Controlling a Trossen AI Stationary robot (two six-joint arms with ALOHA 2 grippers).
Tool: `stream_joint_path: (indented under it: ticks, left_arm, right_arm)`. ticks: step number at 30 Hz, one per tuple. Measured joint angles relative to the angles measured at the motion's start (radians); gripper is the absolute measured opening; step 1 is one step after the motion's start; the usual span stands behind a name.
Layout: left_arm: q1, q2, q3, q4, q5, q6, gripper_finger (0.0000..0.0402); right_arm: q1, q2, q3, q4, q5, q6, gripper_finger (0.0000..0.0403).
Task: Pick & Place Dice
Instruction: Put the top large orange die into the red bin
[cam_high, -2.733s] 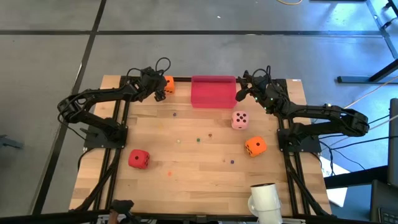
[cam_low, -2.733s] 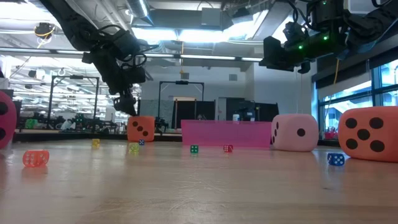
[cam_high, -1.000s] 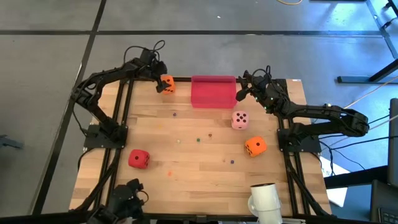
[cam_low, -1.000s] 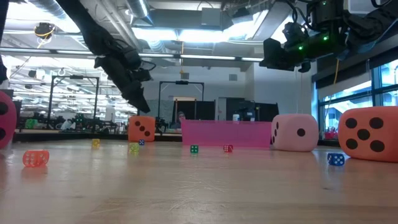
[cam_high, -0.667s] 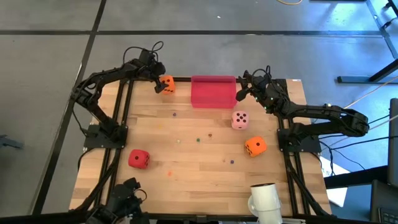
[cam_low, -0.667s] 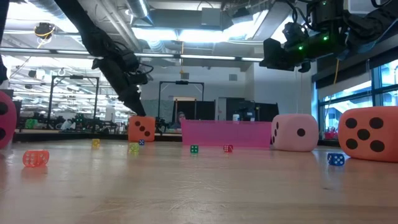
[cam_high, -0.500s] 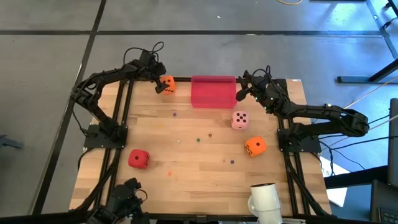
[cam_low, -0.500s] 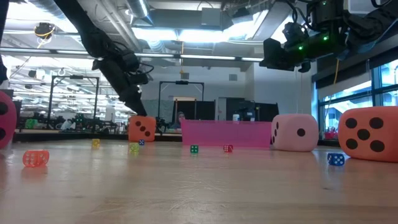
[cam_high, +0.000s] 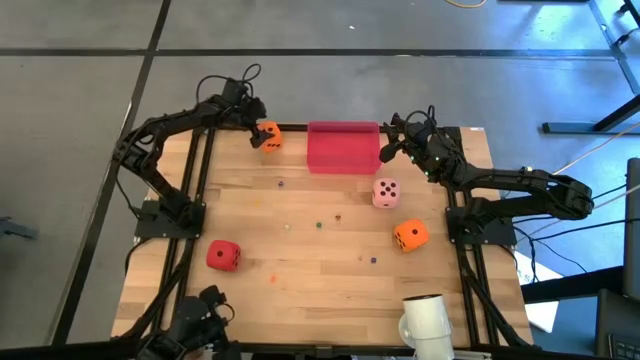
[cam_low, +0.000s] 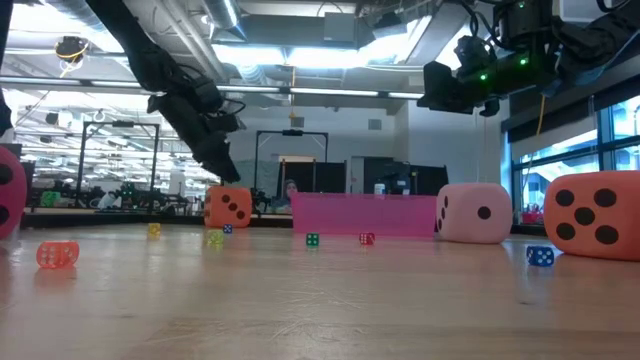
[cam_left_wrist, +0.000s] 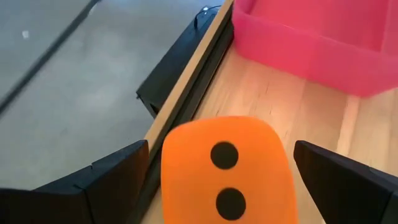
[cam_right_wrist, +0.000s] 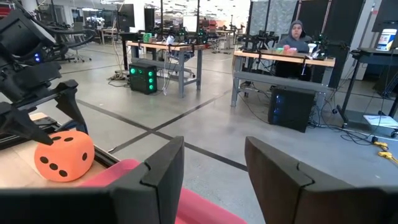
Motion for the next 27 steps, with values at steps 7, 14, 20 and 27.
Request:
stream_joint_path:
  ticks: [7,14,20,27]
  left_arm:
    - [-0.01,0.001,0.0,-0.006,-0.011,-0.078,0.04]
    - [-0.016,0.047,0.003,-0.01,-0.01,-0.044,0.04]
    - [-0.016,0.069,0.005,-0.004,-0.076,-0.016,0.04]
    - [-0.041,-0.006,0.0,-0.007,-0.049,-0.019,0.04]
  right_arm:
    - [0.0,0.0,0.0,0.0,0.001,0.0,0.0171]
    - [0.0,0.0,0.0,0.0,0.0,0.0,0.0171]
    - [0.0,0.0,0.0,0.0,0.0,0.0,0.0171]
    - [0.0,0.0,0.0,0.0,0.0,0.0,0.0171]
